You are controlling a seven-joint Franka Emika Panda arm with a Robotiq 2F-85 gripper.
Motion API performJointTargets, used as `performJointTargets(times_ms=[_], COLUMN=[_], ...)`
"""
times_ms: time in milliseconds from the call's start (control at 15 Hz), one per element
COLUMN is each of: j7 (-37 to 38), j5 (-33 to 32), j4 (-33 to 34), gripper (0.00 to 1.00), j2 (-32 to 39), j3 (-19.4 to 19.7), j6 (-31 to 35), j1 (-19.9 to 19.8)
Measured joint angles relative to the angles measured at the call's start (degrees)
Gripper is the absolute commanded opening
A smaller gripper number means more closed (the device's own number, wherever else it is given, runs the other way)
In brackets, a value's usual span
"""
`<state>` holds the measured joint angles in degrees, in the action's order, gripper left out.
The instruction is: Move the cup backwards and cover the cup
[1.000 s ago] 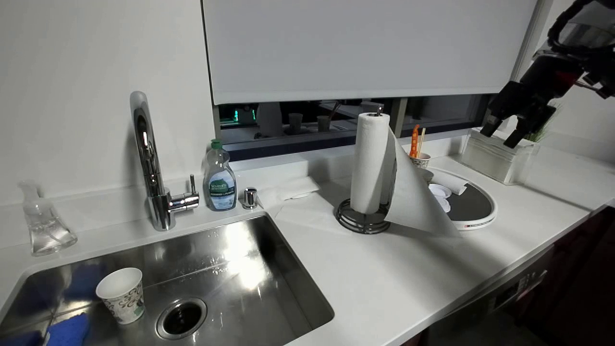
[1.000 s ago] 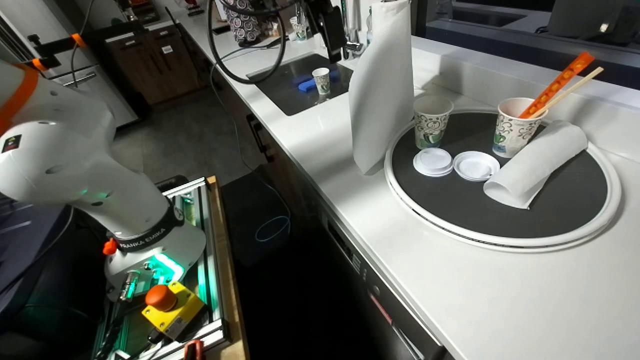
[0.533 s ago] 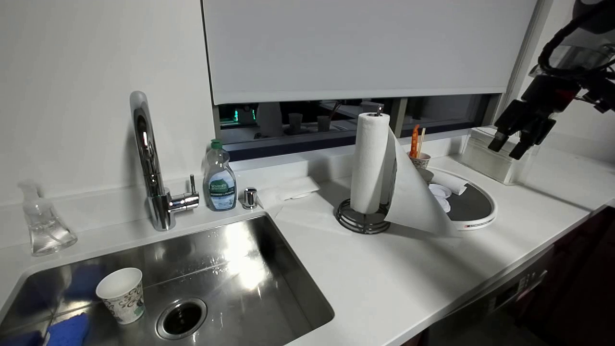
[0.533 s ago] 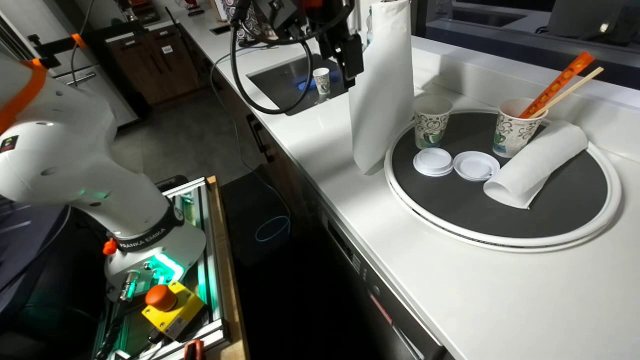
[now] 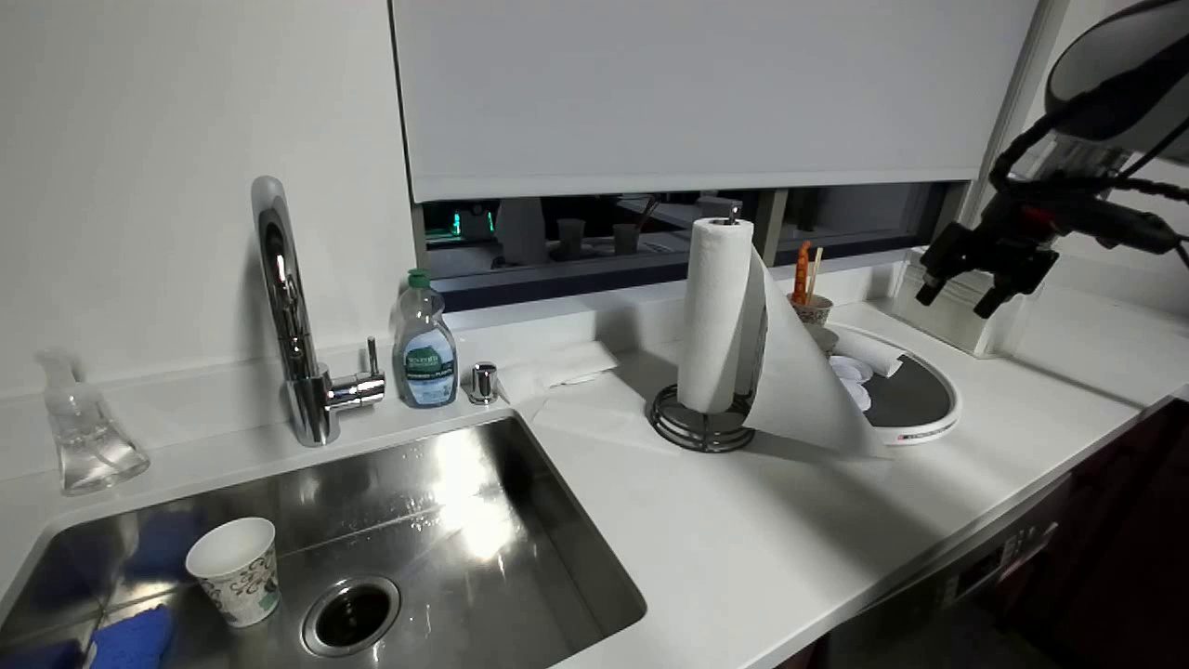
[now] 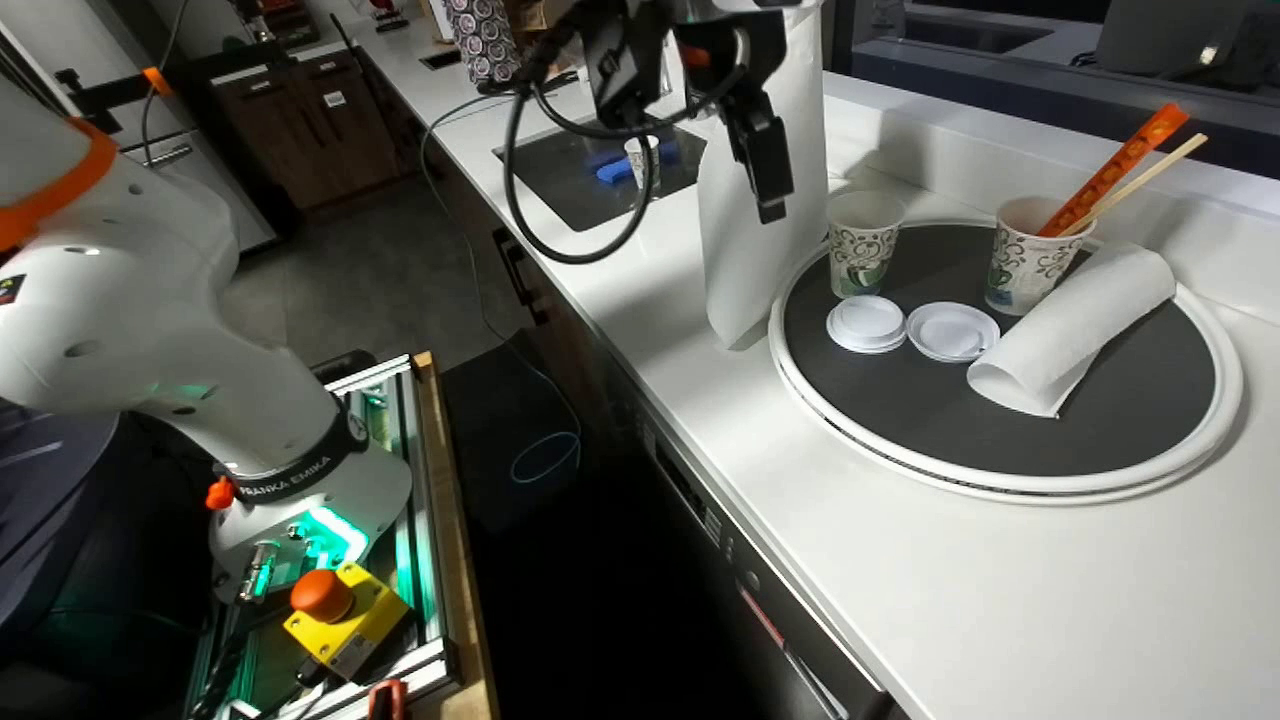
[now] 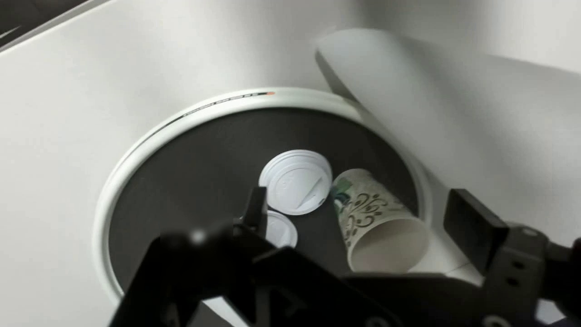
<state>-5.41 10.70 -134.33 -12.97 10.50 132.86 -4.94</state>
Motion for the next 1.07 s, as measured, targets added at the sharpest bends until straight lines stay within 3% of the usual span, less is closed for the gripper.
performJointTargets(times_ms=[200, 667, 1067], j7=[5.79, 15.12, 15.7], j5=[-2.01, -6.59, -6.81], j4=[4.19, 20.83, 24.54], gripper=[1.0, 1.0, 1.0], j2=[8.76, 25.52, 28.43], j3=[-0.68, -3.04, -3.22], j6=[4.43, 2.44, 1.73], j1=[-0.81, -0.25, -0.18])
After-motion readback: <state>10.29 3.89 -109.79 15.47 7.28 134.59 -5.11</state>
